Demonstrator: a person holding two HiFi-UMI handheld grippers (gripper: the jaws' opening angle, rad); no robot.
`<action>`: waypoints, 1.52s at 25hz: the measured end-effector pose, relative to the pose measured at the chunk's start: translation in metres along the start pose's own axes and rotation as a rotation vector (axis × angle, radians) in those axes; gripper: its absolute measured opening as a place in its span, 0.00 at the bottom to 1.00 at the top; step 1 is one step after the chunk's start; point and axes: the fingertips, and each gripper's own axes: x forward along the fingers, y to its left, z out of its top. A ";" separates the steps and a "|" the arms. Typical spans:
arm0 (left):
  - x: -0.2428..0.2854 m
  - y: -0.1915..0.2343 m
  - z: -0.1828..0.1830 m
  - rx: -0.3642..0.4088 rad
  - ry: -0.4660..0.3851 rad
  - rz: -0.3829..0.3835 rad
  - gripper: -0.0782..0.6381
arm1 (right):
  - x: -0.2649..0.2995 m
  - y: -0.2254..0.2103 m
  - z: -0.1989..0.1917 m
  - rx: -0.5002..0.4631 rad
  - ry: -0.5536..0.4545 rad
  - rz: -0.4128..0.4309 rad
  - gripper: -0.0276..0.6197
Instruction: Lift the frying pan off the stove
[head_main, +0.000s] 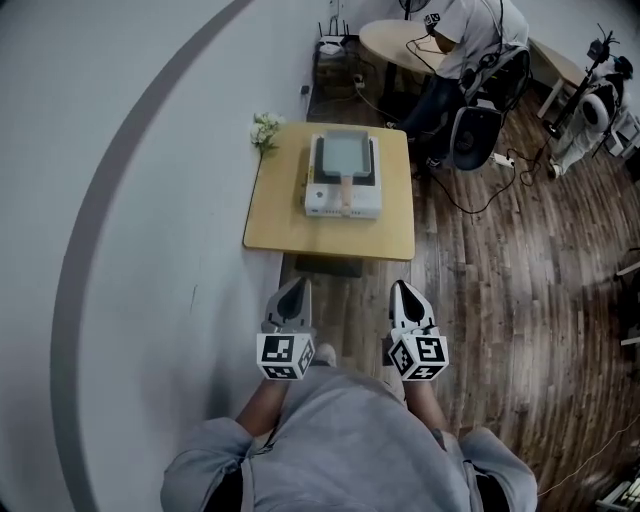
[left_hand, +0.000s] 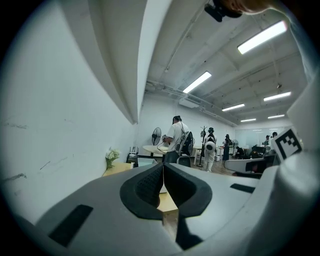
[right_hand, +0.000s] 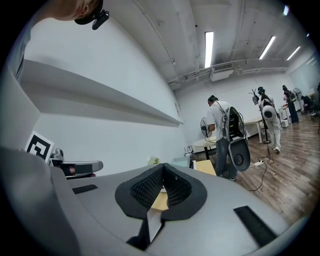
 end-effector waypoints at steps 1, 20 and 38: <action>0.003 0.006 0.000 0.000 0.006 -0.008 0.11 | 0.007 0.005 0.001 -0.001 -0.001 0.000 0.04; 0.069 0.077 -0.001 -0.046 0.033 -0.009 0.11 | 0.108 0.018 -0.017 0.002 0.073 0.023 0.04; 0.230 0.094 0.000 -0.173 0.145 -0.093 0.11 | 0.254 -0.053 -0.003 0.091 0.176 0.076 0.04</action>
